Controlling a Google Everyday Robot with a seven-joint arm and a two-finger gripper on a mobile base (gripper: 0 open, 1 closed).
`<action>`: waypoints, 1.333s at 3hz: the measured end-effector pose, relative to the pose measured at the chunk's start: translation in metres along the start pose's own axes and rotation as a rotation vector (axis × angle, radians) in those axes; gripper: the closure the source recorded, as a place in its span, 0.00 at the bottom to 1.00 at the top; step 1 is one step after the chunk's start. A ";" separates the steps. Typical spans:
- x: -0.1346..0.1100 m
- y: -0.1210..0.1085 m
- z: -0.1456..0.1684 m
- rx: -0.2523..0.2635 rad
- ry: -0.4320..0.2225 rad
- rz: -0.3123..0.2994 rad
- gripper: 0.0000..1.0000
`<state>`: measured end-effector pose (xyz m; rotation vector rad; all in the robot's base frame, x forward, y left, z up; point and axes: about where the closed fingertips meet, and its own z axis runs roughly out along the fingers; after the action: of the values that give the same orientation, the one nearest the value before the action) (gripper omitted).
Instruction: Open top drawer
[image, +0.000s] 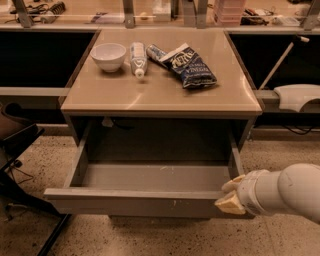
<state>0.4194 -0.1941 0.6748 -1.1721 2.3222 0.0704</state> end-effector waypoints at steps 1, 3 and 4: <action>-0.001 0.001 0.000 0.000 0.000 0.000 1.00; 0.004 0.005 -0.004 -0.011 0.017 0.002 1.00; 0.012 0.007 -0.008 -0.021 0.032 0.002 1.00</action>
Offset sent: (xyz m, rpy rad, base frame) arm -0.0955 -0.1132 -0.0198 -0.0861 0.2485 0.0050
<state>0.4047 -0.2004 0.6741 -1.1890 2.3561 0.0771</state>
